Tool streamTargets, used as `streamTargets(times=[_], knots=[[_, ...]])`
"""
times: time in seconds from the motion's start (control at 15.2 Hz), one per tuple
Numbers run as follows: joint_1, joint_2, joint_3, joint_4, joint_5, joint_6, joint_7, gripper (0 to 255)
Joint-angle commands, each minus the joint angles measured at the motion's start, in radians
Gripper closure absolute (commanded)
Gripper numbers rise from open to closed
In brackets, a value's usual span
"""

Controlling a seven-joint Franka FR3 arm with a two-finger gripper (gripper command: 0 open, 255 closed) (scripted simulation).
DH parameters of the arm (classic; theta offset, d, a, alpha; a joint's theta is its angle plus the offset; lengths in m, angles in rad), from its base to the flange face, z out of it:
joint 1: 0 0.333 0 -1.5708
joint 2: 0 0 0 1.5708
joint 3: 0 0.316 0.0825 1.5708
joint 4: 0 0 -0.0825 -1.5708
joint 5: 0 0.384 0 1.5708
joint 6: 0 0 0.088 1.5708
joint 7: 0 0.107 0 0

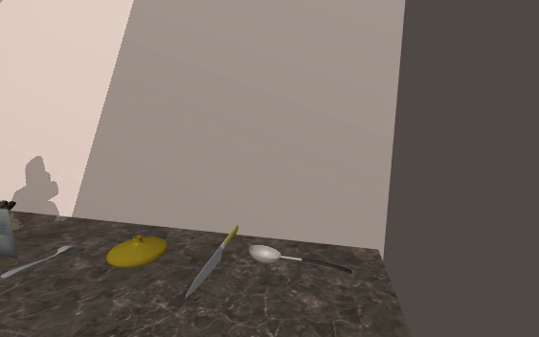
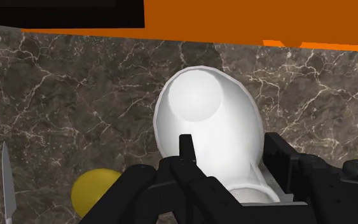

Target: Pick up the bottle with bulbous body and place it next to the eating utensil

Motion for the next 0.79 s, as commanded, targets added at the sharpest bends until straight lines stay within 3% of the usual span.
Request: streamTargets(times=[0.0, 0.73], knots=[[0.000, -0.002, 0.000, -0.030, 0.000, 0.029, -0.001, 255], [0.001, 0.005, 0.001, -0.170, -0.001, 0.176, -0.003, 255]])
